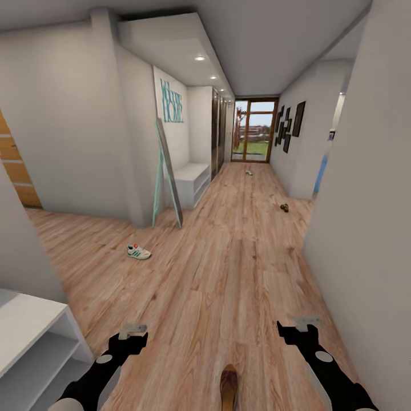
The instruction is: Pick up the two gym shoes and the two sandals from the corridor floor and place them onto the hallstand (shoe rack) in the corridor, making sure they are on the rack and not on the floor. Arrange them so the two gym shoes are next to each other and the two sandals are next to each other.
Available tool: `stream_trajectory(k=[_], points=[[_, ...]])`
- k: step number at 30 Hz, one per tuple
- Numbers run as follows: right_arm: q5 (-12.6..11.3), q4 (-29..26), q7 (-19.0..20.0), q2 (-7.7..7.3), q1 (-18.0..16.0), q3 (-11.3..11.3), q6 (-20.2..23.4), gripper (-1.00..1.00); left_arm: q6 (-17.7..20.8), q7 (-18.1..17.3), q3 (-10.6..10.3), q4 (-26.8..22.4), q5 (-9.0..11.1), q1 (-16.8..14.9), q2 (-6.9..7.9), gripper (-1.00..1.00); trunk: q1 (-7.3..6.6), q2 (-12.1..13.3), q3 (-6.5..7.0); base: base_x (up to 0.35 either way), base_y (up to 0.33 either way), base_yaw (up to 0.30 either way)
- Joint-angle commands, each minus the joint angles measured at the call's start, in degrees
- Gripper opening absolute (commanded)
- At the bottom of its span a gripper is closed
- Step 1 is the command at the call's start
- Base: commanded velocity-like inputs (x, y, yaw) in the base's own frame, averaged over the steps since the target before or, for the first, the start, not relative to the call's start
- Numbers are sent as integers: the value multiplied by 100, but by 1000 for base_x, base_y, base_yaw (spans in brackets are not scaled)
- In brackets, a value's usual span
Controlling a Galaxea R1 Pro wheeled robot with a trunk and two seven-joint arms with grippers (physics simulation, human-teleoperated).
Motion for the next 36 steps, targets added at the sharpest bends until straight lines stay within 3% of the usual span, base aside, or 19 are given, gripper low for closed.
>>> stream_trajectory(k=[1,16,36], points=[[0,6,2,2,-5,-5,-19,100,-17,-8,11,3,-8,-2,0,100,0,-2,-6,78,0,-255],[0,6,2,10,-5,2,-19,100,-18,-8,25,3,8,5,7,100,0,-2,-6,18,22,-66],[5,11,2,27,-5,4,-26,100,-25,-8,29,5,9,6,9,100,0,-2,-6,0,224,-92]])
